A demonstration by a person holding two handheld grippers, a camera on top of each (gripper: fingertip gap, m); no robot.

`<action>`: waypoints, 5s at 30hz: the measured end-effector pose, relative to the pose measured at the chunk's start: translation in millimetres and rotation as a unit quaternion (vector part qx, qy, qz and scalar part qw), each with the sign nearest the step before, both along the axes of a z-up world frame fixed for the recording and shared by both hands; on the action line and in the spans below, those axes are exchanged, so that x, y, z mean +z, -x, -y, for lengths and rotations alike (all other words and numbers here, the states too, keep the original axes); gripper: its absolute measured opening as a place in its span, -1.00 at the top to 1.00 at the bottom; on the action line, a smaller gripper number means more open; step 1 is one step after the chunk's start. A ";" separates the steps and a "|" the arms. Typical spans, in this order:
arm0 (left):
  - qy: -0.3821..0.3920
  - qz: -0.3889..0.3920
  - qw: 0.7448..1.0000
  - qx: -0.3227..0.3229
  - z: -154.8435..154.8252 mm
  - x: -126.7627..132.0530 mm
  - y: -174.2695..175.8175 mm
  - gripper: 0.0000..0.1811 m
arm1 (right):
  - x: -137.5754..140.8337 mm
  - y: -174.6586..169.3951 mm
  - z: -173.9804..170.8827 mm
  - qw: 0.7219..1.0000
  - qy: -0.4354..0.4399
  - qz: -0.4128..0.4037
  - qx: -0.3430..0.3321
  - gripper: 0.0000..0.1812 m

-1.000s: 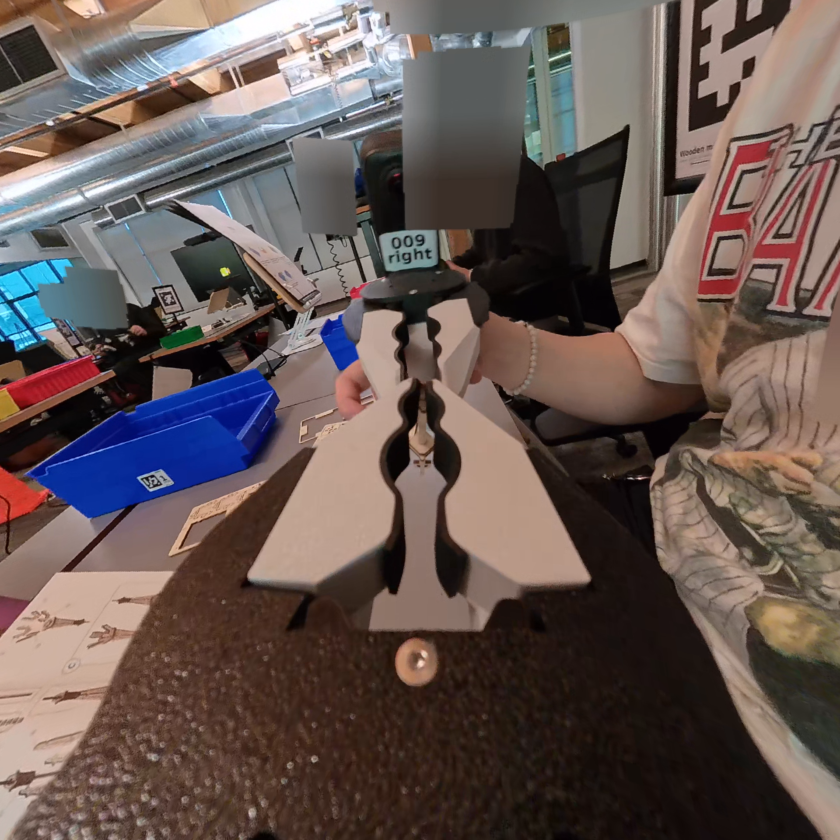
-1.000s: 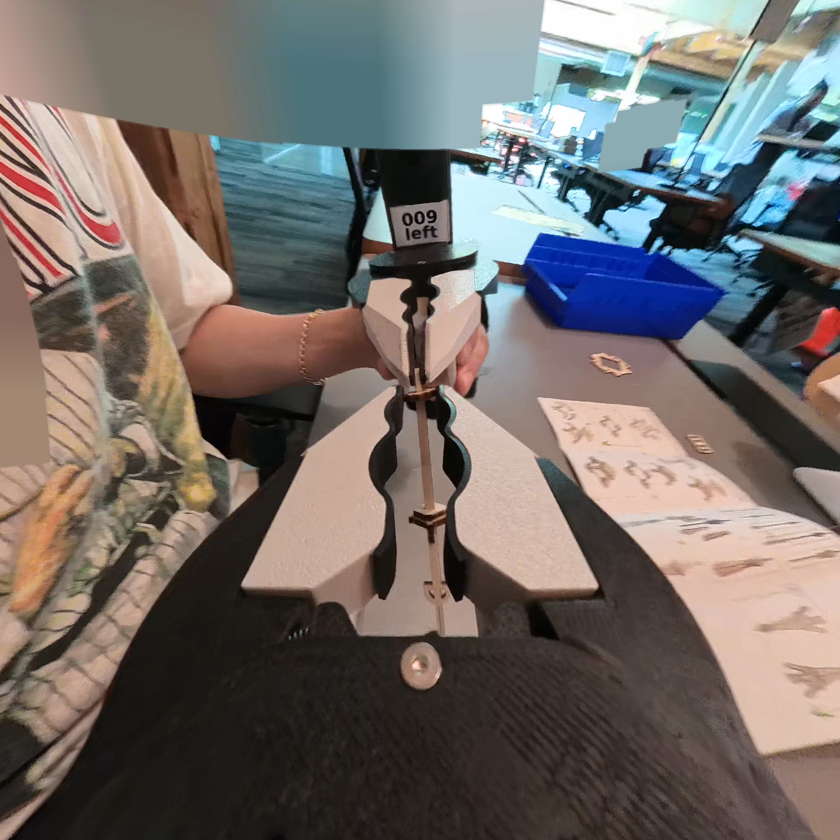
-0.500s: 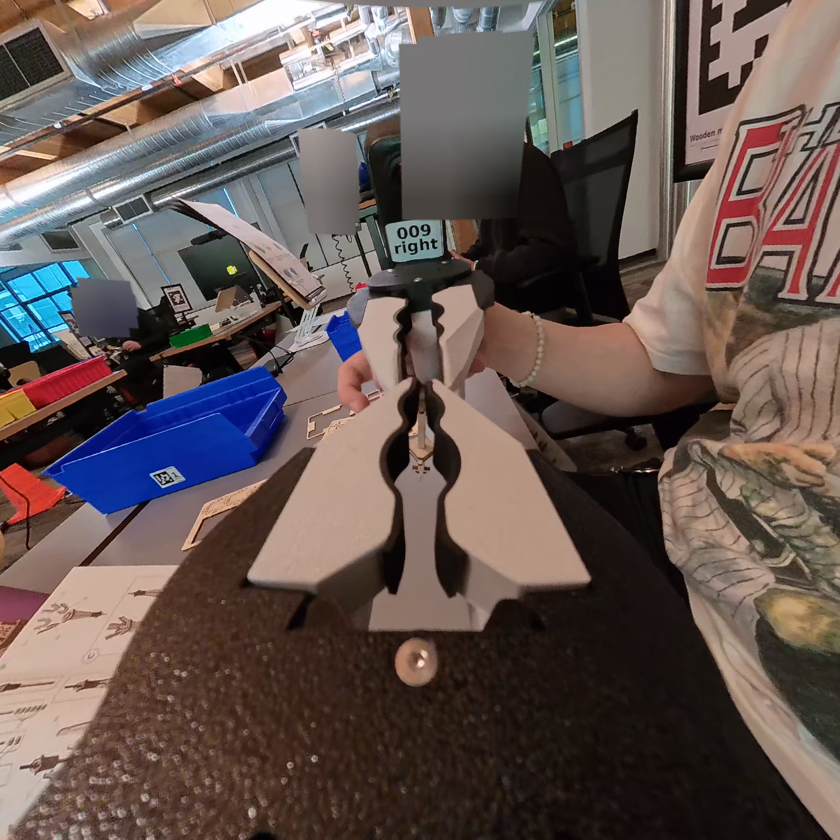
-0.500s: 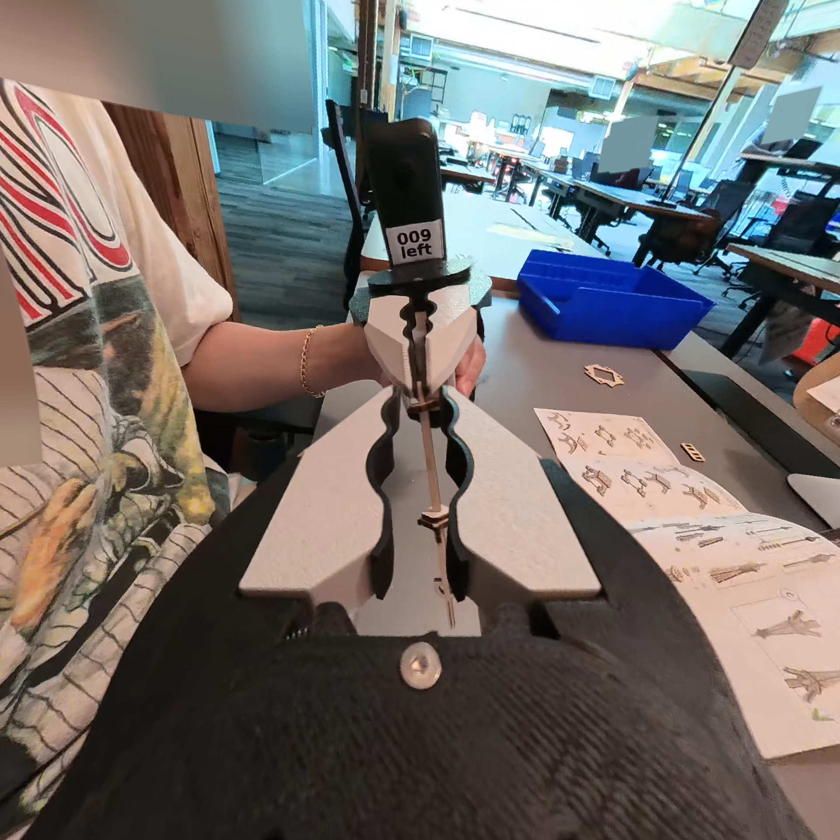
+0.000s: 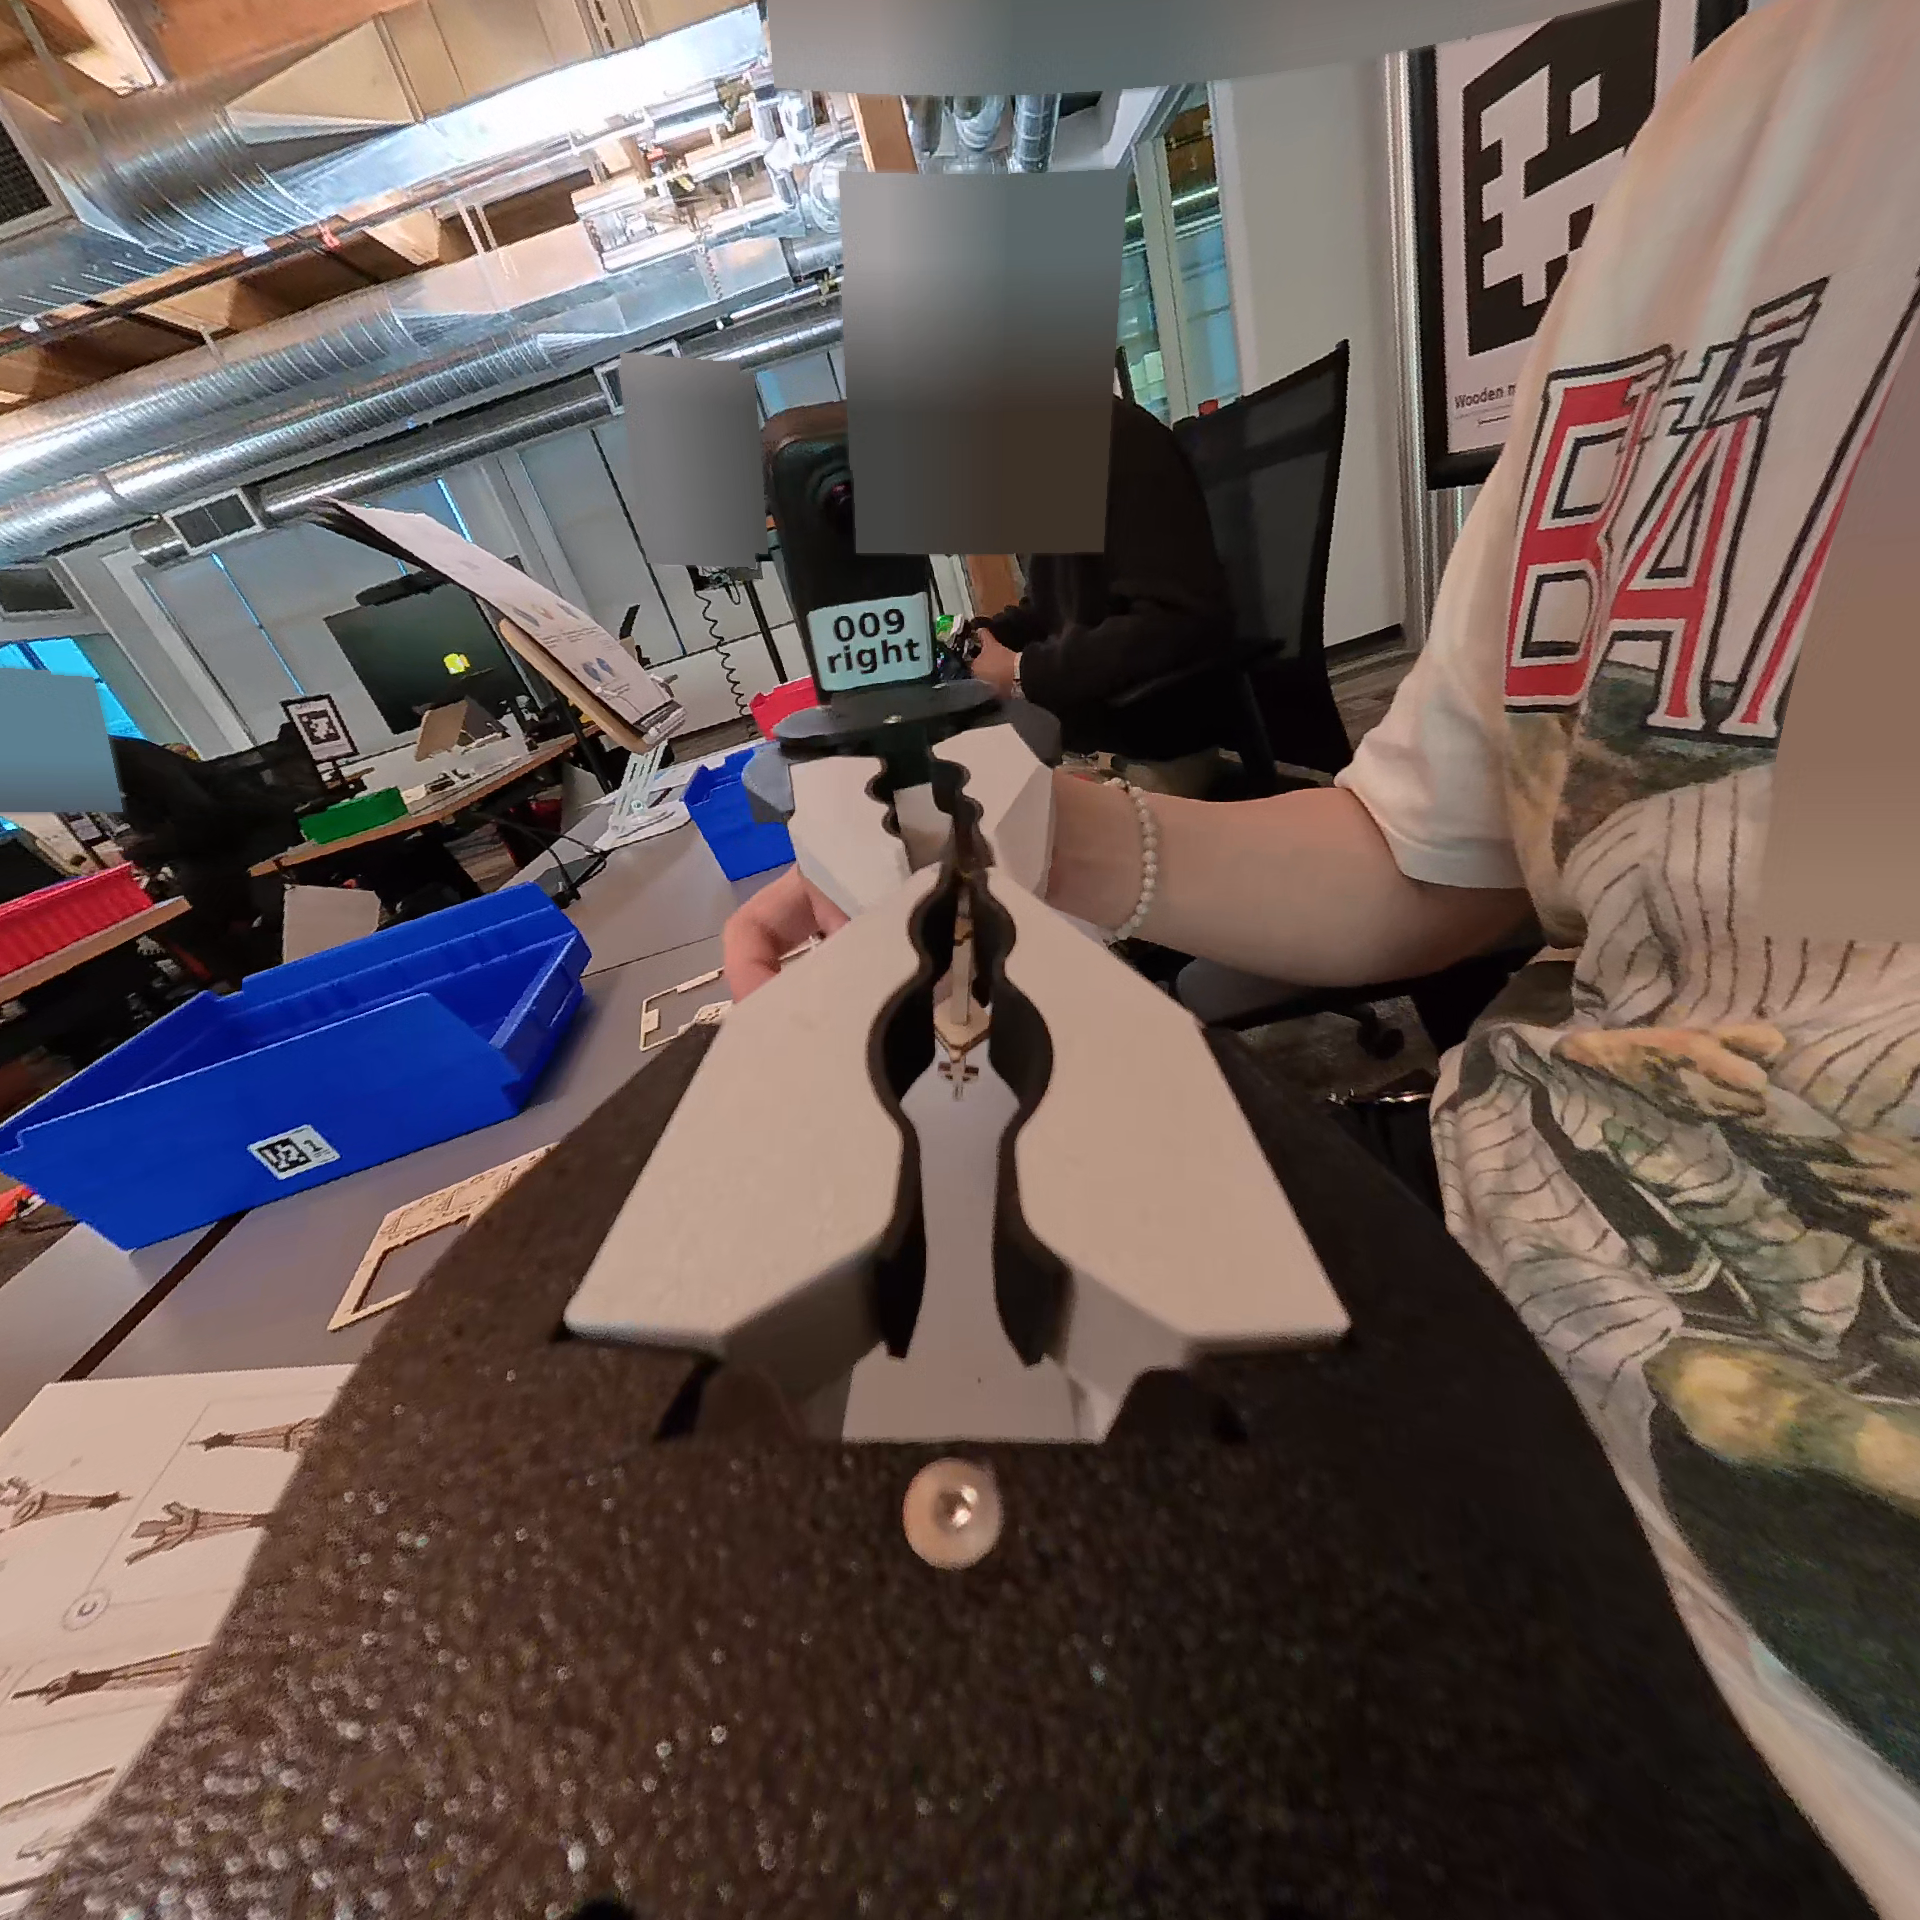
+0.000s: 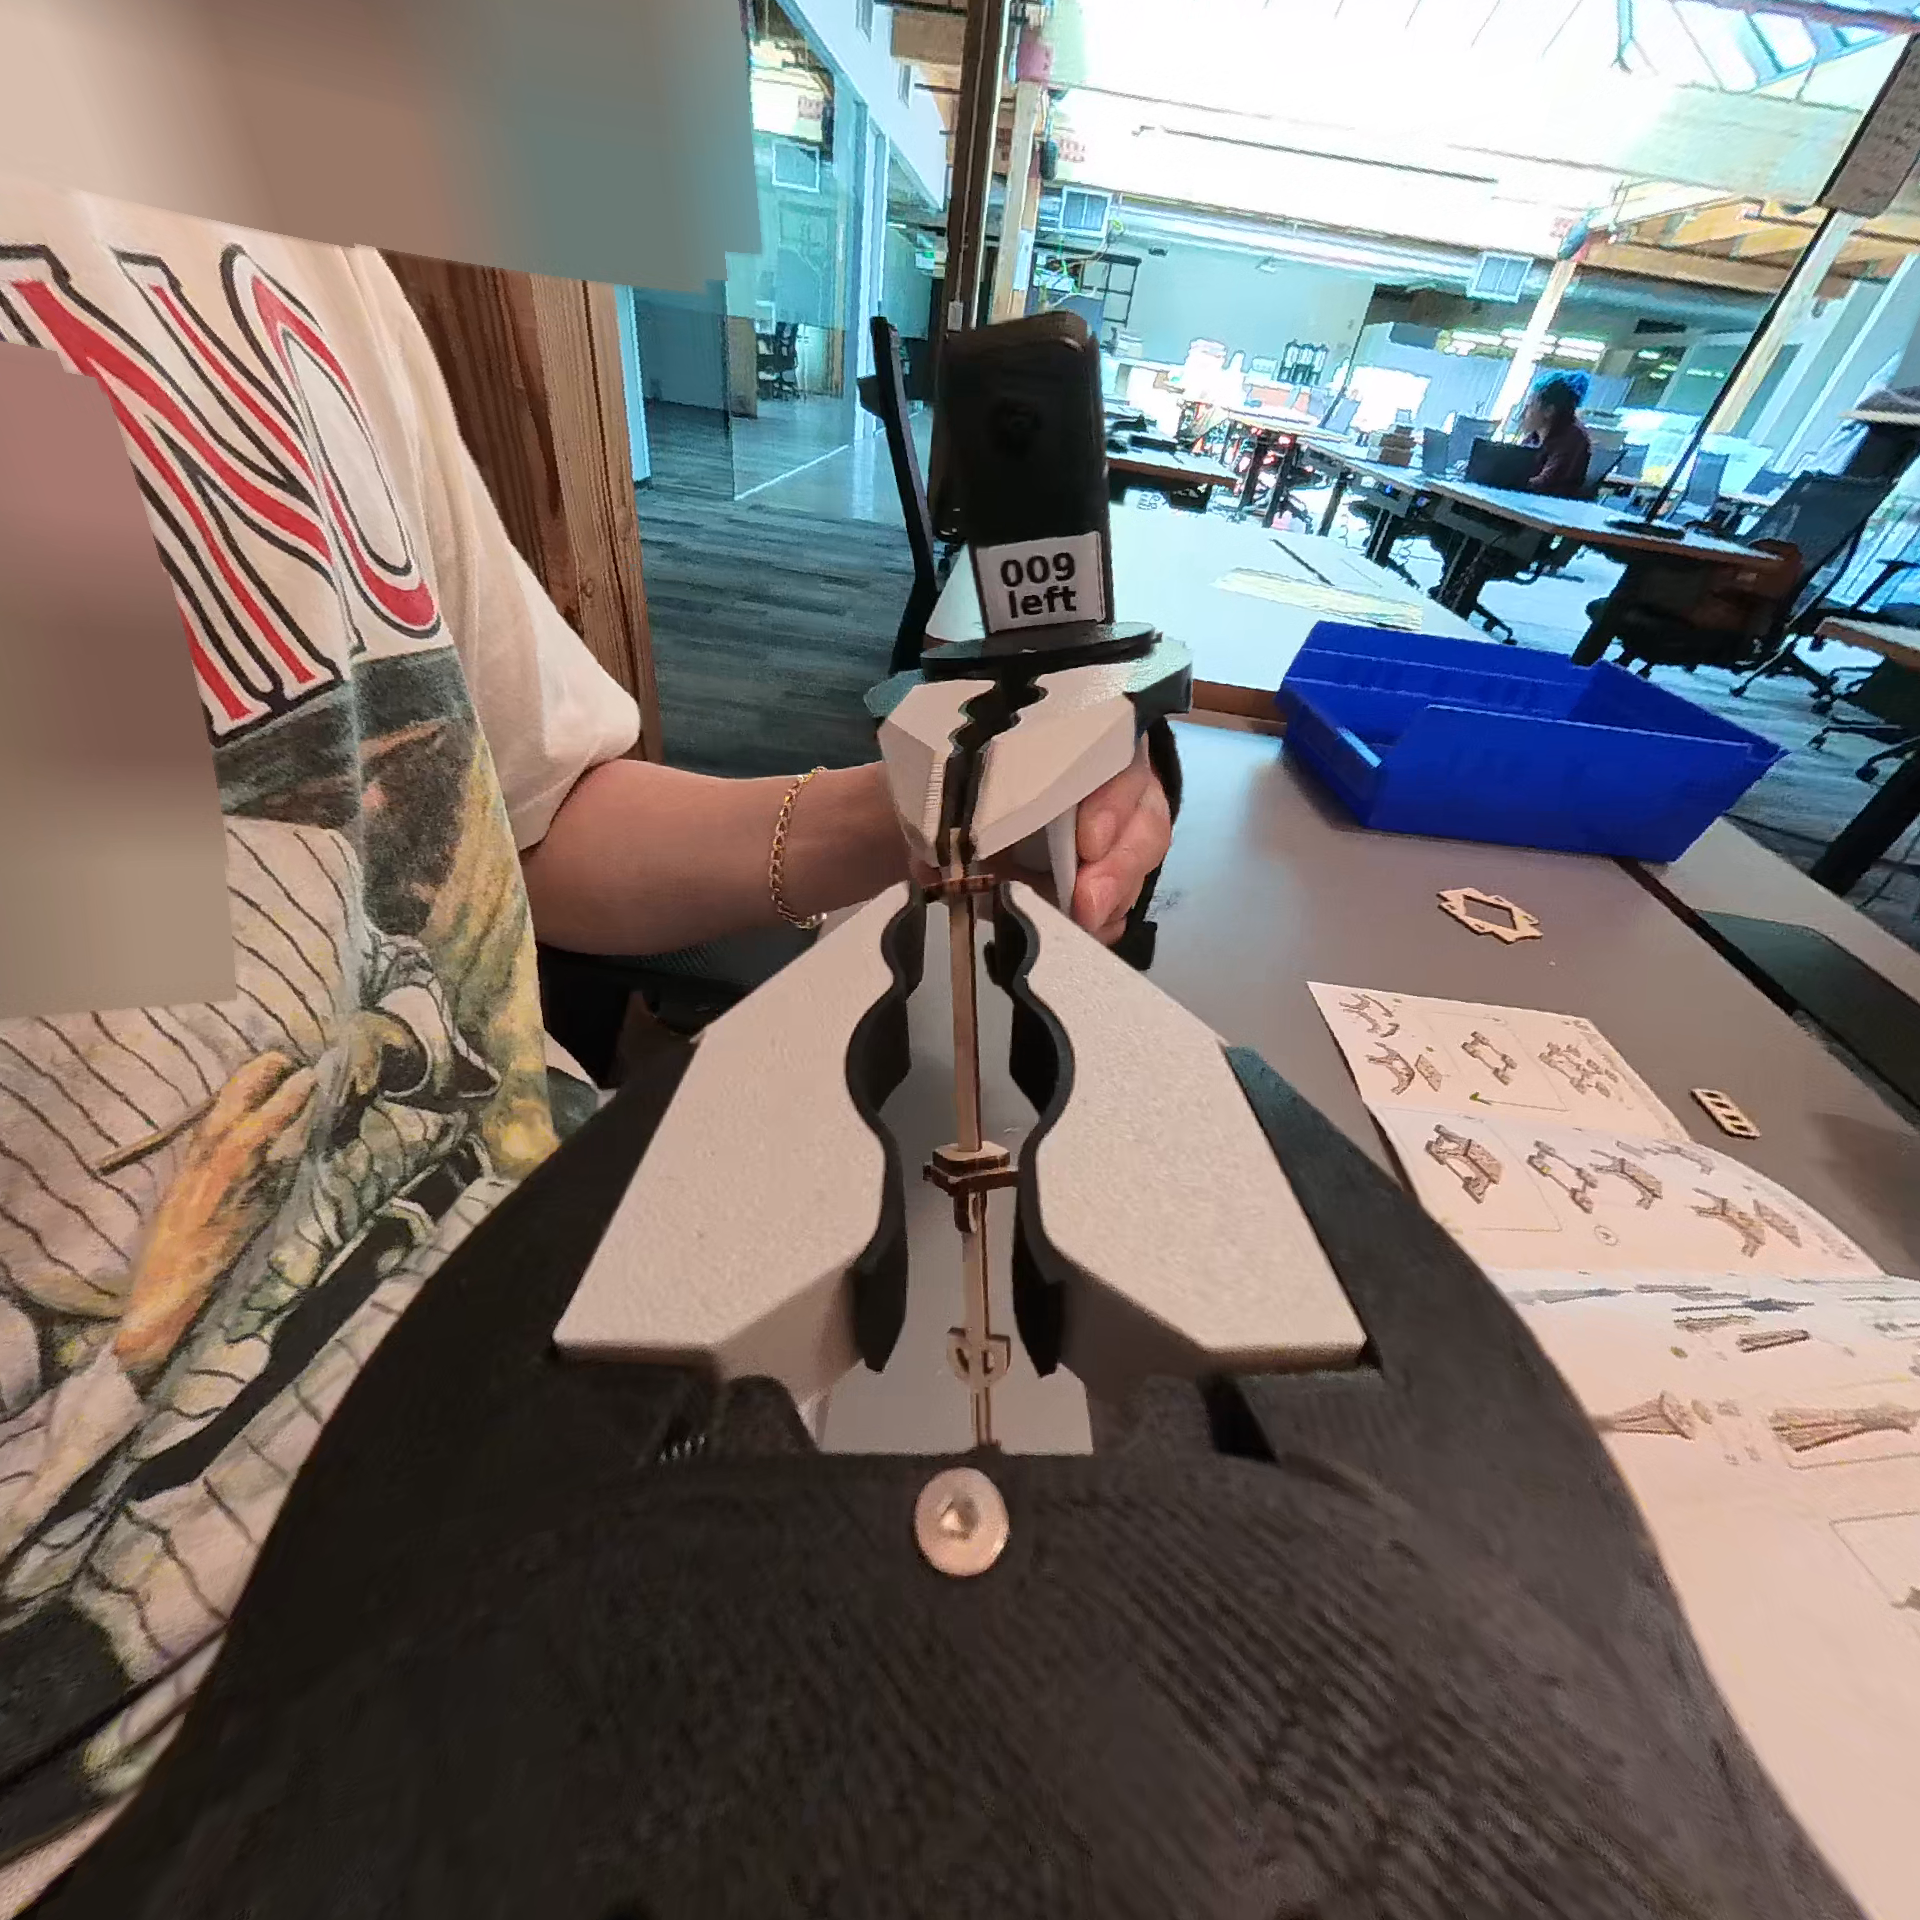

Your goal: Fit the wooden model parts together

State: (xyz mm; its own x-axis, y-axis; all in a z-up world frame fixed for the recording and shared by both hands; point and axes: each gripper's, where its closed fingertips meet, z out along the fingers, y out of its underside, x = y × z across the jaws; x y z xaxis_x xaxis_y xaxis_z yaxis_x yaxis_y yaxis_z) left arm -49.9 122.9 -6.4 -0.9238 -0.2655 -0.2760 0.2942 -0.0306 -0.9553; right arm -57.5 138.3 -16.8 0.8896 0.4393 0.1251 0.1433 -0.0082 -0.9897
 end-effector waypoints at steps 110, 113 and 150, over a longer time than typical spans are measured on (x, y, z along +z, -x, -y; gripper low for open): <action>-0.021 -0.030 0.988 0.150 -44.3 -31.4 -51.5 0.77 | -121.4 -135.1 -5.6 0.698 0.180 0.581 -0.378 0.99; -0.025 -0.034 0.988 0.151 -44.4 -35.8 -53.6 0.77 | -134.7 -131.3 -12.0 0.707 0.180 0.580 -0.362 0.99; -0.162 -0.019 0.761 0.628 -203.3 -102.6 -111.7 0.61 | -53.1 -247.5 145.4 0.772 -0.082 0.062 -0.627 0.23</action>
State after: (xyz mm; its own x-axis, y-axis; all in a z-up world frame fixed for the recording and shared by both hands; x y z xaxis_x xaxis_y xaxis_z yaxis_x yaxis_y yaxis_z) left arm 61.8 326.2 -109.0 -0.0056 -0.8693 -0.4943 -0.1309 0.4907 -0.8614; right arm 190.0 -7.1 -69.9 0.5788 -0.7888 0.2068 0.2184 -0.0944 -0.9713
